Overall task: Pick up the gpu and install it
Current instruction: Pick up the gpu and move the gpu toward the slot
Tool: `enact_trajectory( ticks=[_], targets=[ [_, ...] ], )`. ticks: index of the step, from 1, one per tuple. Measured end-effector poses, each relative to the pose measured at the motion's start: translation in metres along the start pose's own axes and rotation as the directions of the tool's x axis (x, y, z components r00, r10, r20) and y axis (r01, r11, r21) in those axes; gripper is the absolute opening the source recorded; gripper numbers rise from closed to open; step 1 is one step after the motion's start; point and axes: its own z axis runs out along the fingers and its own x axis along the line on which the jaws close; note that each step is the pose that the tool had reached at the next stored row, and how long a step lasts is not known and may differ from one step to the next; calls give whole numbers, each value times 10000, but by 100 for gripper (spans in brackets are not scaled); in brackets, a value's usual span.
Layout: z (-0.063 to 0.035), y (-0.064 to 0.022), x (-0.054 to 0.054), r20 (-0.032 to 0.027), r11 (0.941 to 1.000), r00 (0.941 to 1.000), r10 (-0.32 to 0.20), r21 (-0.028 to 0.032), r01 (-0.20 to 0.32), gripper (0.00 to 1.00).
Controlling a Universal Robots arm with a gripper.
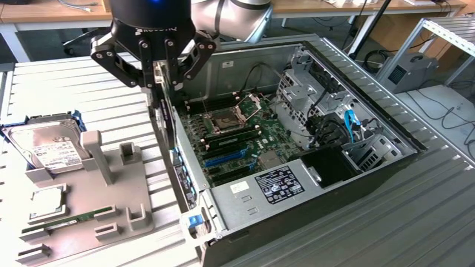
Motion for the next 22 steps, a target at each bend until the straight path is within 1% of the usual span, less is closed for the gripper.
enact_trajectory(
  ticks=[22],
  targets=[
    [26,11,-160,0,10000,10000,0,0,0,26]
  ],
)
